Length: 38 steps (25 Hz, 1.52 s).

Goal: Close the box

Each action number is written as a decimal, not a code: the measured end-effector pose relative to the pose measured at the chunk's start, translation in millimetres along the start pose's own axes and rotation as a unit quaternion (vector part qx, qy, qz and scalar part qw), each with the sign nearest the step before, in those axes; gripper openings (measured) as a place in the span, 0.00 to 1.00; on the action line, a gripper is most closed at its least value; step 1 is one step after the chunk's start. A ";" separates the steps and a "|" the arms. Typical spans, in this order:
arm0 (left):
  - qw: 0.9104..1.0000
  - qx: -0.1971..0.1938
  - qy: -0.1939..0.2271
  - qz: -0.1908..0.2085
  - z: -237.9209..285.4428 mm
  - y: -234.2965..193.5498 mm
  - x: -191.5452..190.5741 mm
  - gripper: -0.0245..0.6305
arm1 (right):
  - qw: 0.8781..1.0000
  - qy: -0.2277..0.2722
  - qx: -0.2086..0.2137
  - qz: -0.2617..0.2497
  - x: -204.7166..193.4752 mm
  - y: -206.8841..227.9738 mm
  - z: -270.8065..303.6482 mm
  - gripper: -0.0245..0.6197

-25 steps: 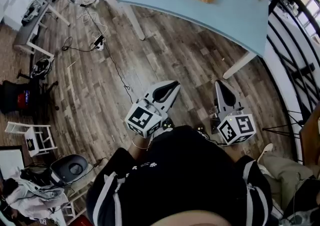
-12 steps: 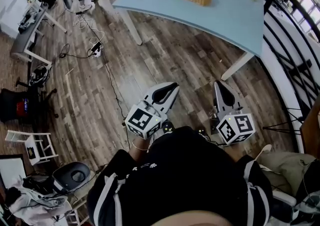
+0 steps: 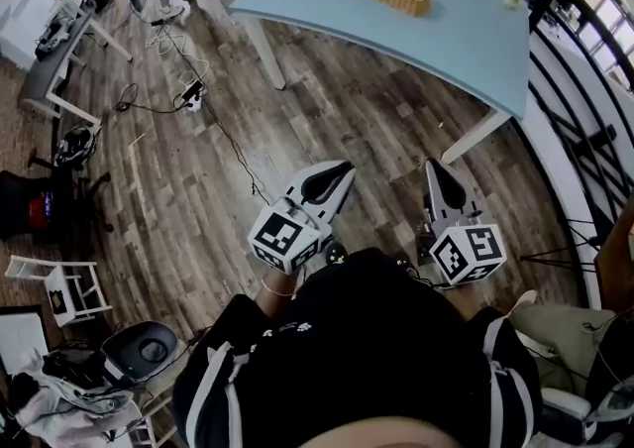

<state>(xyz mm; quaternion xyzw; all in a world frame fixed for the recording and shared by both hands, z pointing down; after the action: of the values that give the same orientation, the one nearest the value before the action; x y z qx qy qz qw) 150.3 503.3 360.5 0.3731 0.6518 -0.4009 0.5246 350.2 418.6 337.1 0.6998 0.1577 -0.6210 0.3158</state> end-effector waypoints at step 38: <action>0.995 0.101 0.015 0.013 -82.6 -94.4 5.2 0.08 | 0.996 -0.026 0.086 0.017 -41.4 -77.0 115.1 0.05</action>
<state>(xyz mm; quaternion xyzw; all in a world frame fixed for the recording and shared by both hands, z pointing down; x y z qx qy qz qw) 32.0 541.4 378.4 0.4389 0.6110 -0.4520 0.4793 206.9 410.1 354.9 0.7105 0.0831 -0.6450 0.2687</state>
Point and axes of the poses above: the fingertips, and each gripper's own axes: z forward along the fingers, y to its right, x out of its top, the point moved 7 cm from there along -z, backward along the fingers, and after that the axes turned 10 degrees about y, right-handed, at the moved point
